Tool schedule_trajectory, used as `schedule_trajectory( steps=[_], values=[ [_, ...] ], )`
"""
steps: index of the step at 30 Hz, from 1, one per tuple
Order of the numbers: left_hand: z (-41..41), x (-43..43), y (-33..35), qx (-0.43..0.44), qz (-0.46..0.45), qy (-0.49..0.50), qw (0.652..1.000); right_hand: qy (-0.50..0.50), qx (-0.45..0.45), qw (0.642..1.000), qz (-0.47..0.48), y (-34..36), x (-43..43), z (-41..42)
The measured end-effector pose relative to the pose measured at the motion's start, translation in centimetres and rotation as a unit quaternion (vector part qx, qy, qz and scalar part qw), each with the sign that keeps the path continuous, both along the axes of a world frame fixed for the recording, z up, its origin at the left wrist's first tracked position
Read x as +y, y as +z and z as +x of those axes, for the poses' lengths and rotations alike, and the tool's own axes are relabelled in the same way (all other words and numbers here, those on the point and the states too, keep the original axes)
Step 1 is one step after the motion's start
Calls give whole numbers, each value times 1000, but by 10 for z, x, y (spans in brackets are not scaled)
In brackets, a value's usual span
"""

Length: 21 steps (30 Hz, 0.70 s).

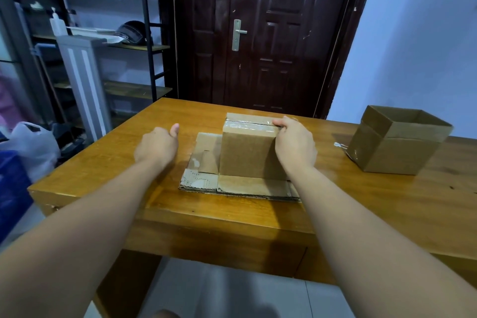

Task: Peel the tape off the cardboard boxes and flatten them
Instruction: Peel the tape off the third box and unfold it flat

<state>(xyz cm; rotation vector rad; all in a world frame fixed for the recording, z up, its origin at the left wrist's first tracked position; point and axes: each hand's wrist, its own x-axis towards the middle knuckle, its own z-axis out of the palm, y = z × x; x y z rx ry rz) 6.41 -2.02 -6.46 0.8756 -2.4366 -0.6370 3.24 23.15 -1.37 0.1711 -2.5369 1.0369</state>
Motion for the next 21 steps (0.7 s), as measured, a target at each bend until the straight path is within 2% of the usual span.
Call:
schedule_trajectory(
  steps=[3,7,10,14,18,21],
  values=[
    [2,0,1,-22,-19,28,999,4,3,1000,3,1,0,1],
    [6,-8,4,-26,-4,4,1000,5,2,1000,0,0,1,1],
    [10,-18,3,74,28,18,997,5,3,1000,0,0,0,2],
    [18,-28,-1,135,30,11,990,8,6,1000,2,1,2,3],
    [20,-27,0,121,28,-20,992,6,6,1000,-2,2,2,5],
    [20,-20,1,96,1,2,995,2,7,1000,-6,2,1,5]
  ],
)
